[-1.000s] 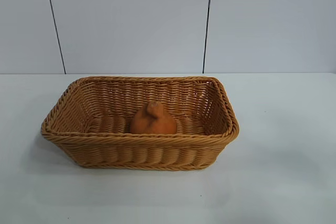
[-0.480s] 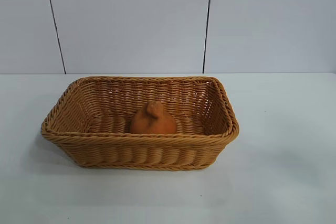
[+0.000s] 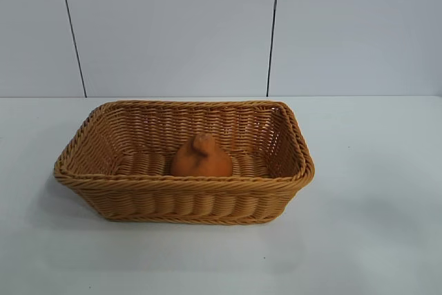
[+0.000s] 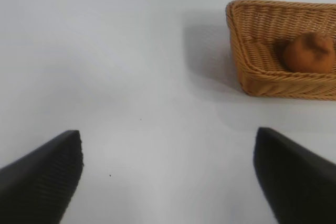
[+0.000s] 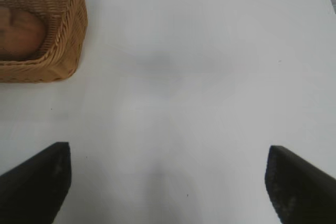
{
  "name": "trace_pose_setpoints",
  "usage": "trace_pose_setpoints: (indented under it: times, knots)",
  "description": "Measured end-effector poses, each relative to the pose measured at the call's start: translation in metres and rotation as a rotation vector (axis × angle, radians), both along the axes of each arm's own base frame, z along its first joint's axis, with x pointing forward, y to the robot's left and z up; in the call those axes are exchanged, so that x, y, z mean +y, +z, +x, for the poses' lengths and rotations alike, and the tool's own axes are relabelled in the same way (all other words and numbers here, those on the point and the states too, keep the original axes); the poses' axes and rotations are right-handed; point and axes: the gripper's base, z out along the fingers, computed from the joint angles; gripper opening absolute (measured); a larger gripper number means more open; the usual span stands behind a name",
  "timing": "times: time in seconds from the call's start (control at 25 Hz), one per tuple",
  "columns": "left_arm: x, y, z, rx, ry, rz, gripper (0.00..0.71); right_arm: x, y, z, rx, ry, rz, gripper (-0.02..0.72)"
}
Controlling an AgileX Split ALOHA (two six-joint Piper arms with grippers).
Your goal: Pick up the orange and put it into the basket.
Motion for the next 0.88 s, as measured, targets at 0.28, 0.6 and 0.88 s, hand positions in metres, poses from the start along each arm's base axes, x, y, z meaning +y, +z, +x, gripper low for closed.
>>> trace_pose_setpoints:
  times: [0.28,0.6,0.88]
  knots:
    - [0.000,0.000,0.000,0.000,0.000,0.000,0.631,-0.002,0.002,-0.028,-0.181,0.000,0.012,0.694]
    - [0.000,0.000,0.000,0.000,0.000,0.000,0.631,-0.002,0.002,-0.029,-0.185,-0.063,0.009,0.694]
    - [0.000,0.000,0.000,0.000,0.000,0.000,0.631,-0.002,0.002,-0.029,-0.185,-0.041,0.009,0.694]
